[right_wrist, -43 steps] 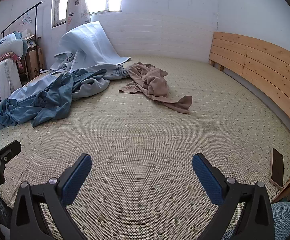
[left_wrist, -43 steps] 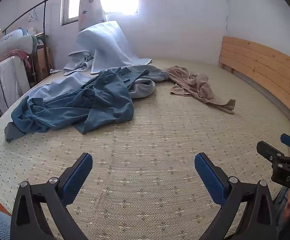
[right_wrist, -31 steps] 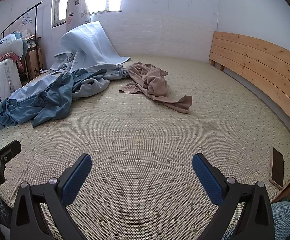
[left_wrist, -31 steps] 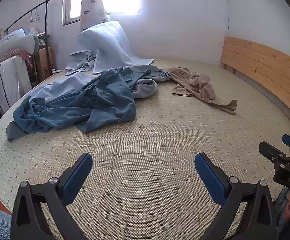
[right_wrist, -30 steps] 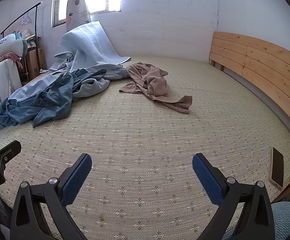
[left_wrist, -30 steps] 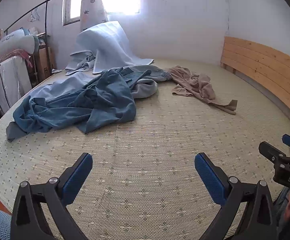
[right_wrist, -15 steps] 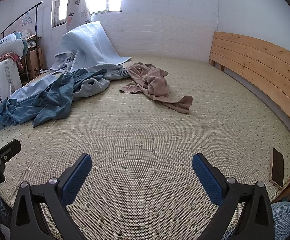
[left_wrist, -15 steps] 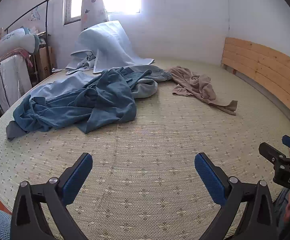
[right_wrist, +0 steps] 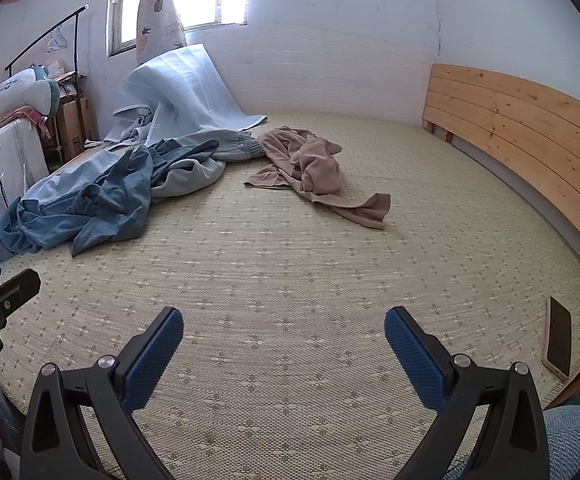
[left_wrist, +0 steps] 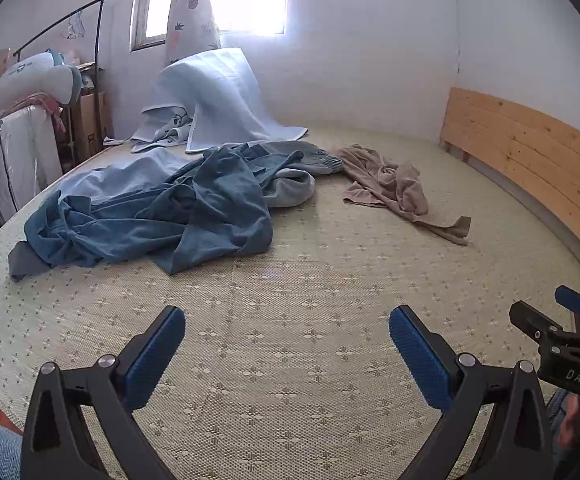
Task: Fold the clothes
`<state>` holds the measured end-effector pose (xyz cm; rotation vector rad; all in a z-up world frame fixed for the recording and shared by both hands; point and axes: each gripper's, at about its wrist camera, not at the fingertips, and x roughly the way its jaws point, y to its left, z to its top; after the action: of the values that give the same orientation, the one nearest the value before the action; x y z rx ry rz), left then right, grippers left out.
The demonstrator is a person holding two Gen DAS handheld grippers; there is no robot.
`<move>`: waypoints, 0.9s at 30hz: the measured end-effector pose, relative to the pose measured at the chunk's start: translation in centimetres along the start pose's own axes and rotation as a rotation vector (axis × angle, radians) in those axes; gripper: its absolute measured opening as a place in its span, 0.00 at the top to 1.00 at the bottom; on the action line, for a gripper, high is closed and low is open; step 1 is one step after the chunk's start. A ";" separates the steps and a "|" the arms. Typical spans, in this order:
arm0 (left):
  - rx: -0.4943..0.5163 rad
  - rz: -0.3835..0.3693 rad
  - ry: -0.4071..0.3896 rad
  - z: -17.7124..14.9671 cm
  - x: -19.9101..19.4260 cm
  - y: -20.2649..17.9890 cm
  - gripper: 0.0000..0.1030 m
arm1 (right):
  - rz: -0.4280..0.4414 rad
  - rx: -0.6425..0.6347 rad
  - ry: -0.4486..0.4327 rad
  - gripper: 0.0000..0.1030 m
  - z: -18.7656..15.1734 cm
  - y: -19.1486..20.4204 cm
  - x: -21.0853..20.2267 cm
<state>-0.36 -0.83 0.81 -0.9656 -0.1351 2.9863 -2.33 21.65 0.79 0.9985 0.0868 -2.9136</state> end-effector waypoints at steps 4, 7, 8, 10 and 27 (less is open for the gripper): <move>-0.025 -0.030 -0.002 0.4 0.3 0.6 0.00 | 0.007 0.001 -0.001 0.00 0.0 0.1 0.0; -0.045 -0.042 -0.008 0.8 0.5 1.1 0.01 | 0.013 0.001 -0.006 0.00 0.2 0.1 0.1; -0.056 -0.050 -0.010 1.0 0.6 1.4 0.03 | 0.015 0.001 -0.007 0.00 0.3 0.1 0.1; -0.078 -0.061 -0.015 1.4 0.7 1.9 0.06 | 0.020 -0.001 -0.017 0.00 0.4 0.2 0.0; -0.103 -0.021 -0.011 6.6 5.8 7.0 0.34 | 0.146 -0.022 -0.090 0.00 6.6 1.5 4.2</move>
<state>-8.75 -8.18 2.15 -0.9498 -0.2995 2.9923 -9.54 19.48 3.34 0.8318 0.0402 -2.8132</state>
